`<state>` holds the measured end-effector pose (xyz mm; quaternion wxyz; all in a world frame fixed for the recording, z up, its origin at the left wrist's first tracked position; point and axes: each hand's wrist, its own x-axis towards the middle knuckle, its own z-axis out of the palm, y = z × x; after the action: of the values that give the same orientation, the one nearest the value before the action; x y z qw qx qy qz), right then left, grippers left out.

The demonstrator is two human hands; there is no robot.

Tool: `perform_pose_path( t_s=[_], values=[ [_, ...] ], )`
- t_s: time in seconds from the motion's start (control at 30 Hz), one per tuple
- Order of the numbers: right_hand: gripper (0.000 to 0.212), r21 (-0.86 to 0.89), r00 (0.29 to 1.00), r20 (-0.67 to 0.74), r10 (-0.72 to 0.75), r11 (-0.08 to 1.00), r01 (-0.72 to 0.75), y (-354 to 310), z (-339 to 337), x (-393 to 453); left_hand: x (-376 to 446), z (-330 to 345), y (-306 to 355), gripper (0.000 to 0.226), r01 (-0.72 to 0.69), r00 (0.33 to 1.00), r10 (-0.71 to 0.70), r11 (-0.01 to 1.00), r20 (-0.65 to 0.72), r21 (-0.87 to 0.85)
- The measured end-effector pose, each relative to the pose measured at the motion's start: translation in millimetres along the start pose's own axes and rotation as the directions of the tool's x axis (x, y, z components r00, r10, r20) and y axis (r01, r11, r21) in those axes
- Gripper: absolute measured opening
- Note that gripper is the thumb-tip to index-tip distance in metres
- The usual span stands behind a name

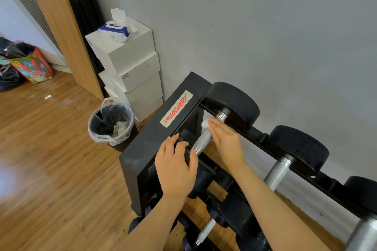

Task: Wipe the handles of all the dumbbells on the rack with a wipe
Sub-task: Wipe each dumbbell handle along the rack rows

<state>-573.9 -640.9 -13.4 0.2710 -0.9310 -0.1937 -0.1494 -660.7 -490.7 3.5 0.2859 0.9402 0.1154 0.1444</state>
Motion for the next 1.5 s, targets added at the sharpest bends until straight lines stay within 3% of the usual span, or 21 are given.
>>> perform_pose_path(
  t_s=[0.1, 0.23, 0.37, 0.47, 0.53, 0.6, 0.77, 1.03, 1.17, 1.37, 1.5],
  values=[
    [0.056, -0.019, 0.996, 0.055, -0.064, 0.998, 0.066, -5.7, 3.4, -12.5, -0.1, 0.2, -0.4, 0.044, -0.001, 1.000, 0.001, 1.000, -0.003, -0.002],
    [0.045, 0.032, 0.997, 0.005, 0.073, 0.997, -0.073, -7.7, -0.2, -1.6, 0.3, 0.3, -0.1, 0.045, 0.002, 1.000, -0.002, 1.000, 0.010, 0.000],
    [0.042, -0.098, 0.996, 0.044, 0.076, 0.993, -0.072, -10.6, 1.4, -12.6, 0.3, 1.4, -1.2, 0.045, 0.000, 1.000, 0.000, 1.000, 0.013, 0.000],
    [0.059, -0.074, 0.988, 0.076, 0.136, 0.989, -0.130, -11.0, 5.2, -14.3, 0.1, 0.6, -1.7, 0.044, 0.001, 1.000, -0.001, 1.000, 0.012, -0.003],
    [0.046, -0.027, 0.986, 0.078, 0.149, 0.989, -0.148, -14.4, -1.3, -5.6, 0.0, -0.1, -1.3, 0.043, -0.001, 1.000, 0.001, 1.000, 0.014, -0.004],
    [0.027, -0.027, 0.993, 0.075, 0.089, 0.996, -0.087, -12.4, -5.5, 2.9, 0.1, -0.3, -1.0, 0.043, -0.001, 1.000, 0.001, 1.000, 0.013, -0.009],
    [0.024, 0.030, 0.992, 0.123, -0.002, 1.000, -0.002, -14.6, -11.5, 14.6, 0.4, 0.5, -1.3, 0.041, -0.006, 1.000, 0.006, 1.000, 0.002, -0.022],
    [0.029, 0.035, 0.966, 0.258, -0.026, 0.999, 0.018, -11.4, -19.7, 14.2, 0.0, 0.6, -2.4, 0.040, -0.008, 1.000, 0.008, 1.000, 0.000, -0.018],
    [0.032, 0.050, 0.909, 0.411, -0.063, 0.998, 0.046, -19.1, -15.6, 10.6, -0.3, -0.1, -1.8, 0.037, -0.022, 1.000, 0.022, 0.999, -0.022, -0.032],
    [0.022, -0.028, 0.968, 0.250, -0.023, 0.999, 0.031, -19.8, -11.7, 16.0, -0.4, -0.5, -1.5, 0.038, -0.020, 1.000, 0.019, 0.999, -0.016, -0.038],
    [0.025, -0.003, 0.950, 0.297, -0.099, 0.994, 0.105, -18.5, -12.2, 6.6, -0.4, -1.2, -1.0, 0.038, -0.013, 1.000, 0.013, 0.999, -0.009, -0.038]
  ],
)
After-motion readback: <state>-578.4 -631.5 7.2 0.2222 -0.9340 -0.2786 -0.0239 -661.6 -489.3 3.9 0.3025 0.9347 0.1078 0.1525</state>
